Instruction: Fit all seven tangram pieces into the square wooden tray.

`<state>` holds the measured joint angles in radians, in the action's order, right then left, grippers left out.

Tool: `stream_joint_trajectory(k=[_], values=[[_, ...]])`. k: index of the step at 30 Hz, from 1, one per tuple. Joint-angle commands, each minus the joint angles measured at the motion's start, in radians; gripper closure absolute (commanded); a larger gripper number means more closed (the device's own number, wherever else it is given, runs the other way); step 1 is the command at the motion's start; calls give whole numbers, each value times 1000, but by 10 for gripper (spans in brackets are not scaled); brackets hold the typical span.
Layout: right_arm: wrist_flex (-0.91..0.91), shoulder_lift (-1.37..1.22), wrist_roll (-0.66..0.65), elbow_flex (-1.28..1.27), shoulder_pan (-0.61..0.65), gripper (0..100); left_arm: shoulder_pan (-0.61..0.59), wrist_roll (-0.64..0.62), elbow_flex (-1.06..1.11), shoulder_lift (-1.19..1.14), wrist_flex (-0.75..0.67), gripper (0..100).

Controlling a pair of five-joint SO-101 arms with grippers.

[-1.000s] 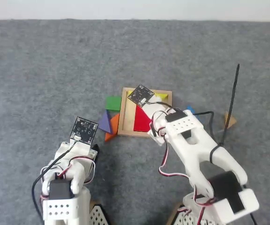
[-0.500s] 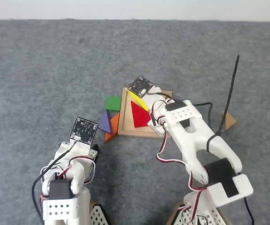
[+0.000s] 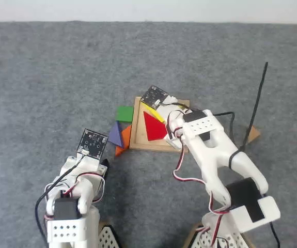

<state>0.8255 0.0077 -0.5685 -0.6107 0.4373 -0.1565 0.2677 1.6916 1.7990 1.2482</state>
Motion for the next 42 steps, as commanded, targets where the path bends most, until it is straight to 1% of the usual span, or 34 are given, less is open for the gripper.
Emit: stream_joint_trajectory(k=[1,4,10,12,14,16,20,26,29,32,38,39,42], values=[[12,1,-37,23,21,836,-6,8,-8,12,8,830],[-8,-73,-40,52,21,836,-6,8,-8,12,8,830],[51,-185,-41,196,16,848,-6,8,-8,12,8,830],[58,-208,-48,227,16,890,-6,8,-8,12,8,830],[58,-229,-94,247,16,942,-6,8,-8,12,8,830],[68,-236,-130,256,18,972,-6,8,-8,12,8,830],[77,-236,-147,267,1,975,-6,8,-8,12,8,830],[105,-246,-144,364,-58,961,-6,8,-8,12,8,830],[104,-248,-103,405,-84,961,-6,8,-8,12,8,830],[105,-248,-91,446,-110,961,-6,8,-8,12,8,830],[91,-248,-91,457,-108,961,-6,8,-8,12,8,830],[105,-246,-89,454,-108,961,-6,8,-8,12,8,830],[232,-226,-87,459,-84,936,-6,8,-8,12,8,830]])
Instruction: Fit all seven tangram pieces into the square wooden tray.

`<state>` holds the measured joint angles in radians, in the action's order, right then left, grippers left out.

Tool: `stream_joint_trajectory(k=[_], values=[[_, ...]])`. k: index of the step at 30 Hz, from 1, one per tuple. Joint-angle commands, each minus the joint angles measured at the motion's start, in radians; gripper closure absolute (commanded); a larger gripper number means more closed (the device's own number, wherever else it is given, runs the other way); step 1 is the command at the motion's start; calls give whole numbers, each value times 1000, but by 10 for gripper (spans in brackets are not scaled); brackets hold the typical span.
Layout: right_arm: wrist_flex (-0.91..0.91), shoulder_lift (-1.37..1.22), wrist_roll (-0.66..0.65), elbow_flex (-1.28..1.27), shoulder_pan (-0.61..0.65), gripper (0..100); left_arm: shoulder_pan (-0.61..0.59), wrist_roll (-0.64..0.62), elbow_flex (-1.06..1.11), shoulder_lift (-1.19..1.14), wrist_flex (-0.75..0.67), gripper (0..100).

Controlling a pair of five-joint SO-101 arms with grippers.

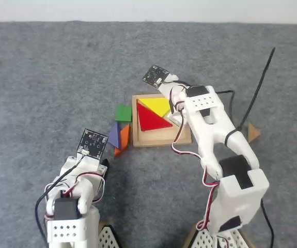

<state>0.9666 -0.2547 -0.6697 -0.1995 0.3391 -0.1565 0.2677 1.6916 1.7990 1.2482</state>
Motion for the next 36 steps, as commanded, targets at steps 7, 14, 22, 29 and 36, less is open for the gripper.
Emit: stream_joint_trajectory(k=[7,14,22,29,36], values=[[116,216,-40,-58,200,857,-6,8,-8,12,8,830],[153,79,-126,31,147,854,-6,8,-8,12,8,830],[200,1,-166,103,143,853,-6,8,-8,12,8,830],[120,-82,-170,103,142,853,-6,8,-8,12,8,830],[88,-176,-216,140,140,853,-6,8,-8,12,8,830]])
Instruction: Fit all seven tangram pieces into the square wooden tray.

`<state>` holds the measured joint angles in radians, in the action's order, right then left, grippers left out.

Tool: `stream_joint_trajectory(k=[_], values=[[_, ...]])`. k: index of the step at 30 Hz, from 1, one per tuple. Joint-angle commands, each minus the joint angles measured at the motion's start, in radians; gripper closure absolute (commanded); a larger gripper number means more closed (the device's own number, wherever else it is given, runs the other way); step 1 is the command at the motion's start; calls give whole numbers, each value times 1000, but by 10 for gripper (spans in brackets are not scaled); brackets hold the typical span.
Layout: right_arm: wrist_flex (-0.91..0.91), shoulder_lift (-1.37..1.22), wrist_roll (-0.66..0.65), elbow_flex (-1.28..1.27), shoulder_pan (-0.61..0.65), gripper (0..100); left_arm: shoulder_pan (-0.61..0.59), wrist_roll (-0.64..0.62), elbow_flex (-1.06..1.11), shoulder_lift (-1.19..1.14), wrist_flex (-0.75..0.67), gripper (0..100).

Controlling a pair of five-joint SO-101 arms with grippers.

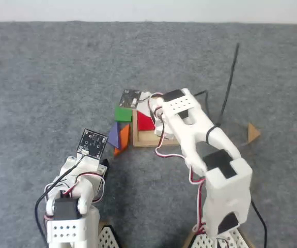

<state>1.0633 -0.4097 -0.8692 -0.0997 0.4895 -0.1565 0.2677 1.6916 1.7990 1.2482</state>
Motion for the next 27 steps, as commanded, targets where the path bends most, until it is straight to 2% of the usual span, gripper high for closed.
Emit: stream_joint_trajectory(k=[1,8,12,19,27], values=[[1,-33,-17,57,-13,853,-6,8,-8,12,8,830],[88,-87,-52,126,-7,870,-6,8,-8,12,8,830],[88,-87,-81,127,-8,974,-6,8,-8,12,8,830],[97,-85,-81,173,-15,970,-6,8,-8,12,8,830],[226,-90,-80,385,-38,969,-6,8,-8,12,8,830]])
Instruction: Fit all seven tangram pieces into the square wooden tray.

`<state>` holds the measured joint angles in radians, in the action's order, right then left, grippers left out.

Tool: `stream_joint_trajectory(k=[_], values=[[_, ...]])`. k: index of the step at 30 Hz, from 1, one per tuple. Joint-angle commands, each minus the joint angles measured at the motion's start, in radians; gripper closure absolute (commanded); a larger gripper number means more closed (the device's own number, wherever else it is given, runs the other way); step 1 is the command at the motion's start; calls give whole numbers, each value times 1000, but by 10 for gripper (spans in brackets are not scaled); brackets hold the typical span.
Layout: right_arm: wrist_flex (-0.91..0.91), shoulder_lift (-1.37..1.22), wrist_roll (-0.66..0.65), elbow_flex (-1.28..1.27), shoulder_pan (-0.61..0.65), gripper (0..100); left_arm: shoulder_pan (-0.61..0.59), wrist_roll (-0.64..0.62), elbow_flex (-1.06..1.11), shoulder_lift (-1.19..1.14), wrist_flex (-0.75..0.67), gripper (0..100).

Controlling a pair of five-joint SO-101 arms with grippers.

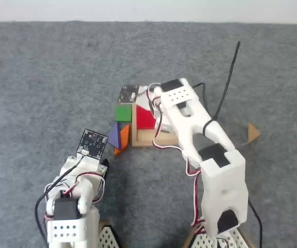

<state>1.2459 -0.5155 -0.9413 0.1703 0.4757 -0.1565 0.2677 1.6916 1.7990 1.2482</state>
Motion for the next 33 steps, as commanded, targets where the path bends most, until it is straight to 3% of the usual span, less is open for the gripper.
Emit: stream_joint_trajectory(k=[1,14,24,30,33], values=[[59,15,3,147,-30,969,-6,8,-8,12,8,830],[-10,-71,25,253,-94,968,-6,8,-8,12,8,830],[-35,-236,192,497,-223,884,-6,8,-8,12,8,830],[-30,-232,275,525,-237,886,-6,8,-8,12,8,830],[70,-225,288,549,-213,887,-6,8,-8,12,8,830]])
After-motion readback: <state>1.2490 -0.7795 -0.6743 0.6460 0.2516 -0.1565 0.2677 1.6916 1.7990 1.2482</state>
